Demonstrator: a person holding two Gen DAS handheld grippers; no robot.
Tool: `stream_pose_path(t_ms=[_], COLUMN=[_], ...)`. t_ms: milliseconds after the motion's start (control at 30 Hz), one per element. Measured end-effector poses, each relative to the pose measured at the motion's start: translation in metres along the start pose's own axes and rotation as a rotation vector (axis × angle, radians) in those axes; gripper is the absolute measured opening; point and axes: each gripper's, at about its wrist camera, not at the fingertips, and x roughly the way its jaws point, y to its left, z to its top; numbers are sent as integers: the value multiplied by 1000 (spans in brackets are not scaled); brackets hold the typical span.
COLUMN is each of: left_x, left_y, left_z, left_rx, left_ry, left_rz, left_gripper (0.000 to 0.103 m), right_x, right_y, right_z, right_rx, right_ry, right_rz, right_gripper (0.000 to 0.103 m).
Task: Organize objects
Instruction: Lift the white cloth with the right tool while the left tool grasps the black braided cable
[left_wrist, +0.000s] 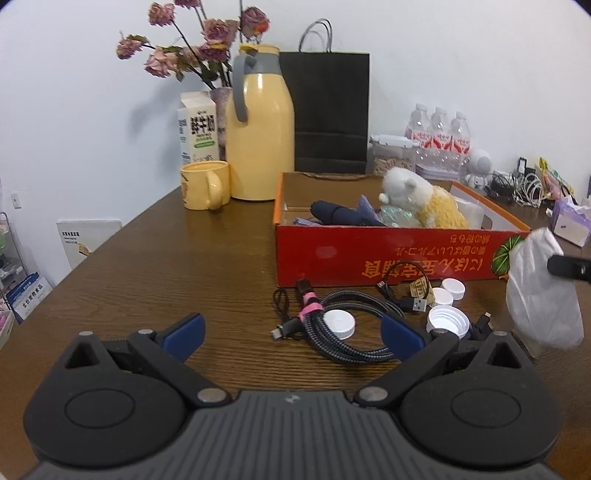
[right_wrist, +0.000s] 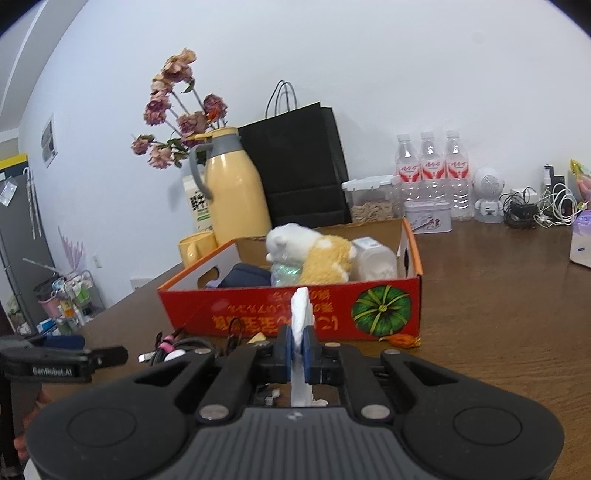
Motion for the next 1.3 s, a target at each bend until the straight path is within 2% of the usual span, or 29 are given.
stream_pose_path(t_ms=[100,267,500,633,867,1100,1133,1167,1300], left_x=[13,41,73,80,91,90,88,86,74], left_y=[-10,-32,-44,-43,-40,-38,-39,-39,-33], left_z=[3,12,19,19,16,14,13,13,15], left_rx=[31,157,234,222,185,151,149,154,109], left_ry=[23,89,178,203,237,232,228,218,181], left_rz=[-25,-81,-69,-99,-109,-89,-86,-92,-101], left_gripper=[103,103,103,103,103,103,101,93,92], right_x=[3,8,15,17,18,18,18,17,13], right_y=[-5,-11,-16,-19,-18,-16,-16,-16,-14], right_z=[5,13,12,11,9,8,9,9,11], right_rx=[-1,5,14,20,15,12,12,11,4], right_ry=[-15,-30,-27,-24,-17,-17,-18,-19,-27], right_rz=[-12,-18,-2,3,10,6,5,5,4], right_gripper=[5,5,5,5,6,6,6,6,6])
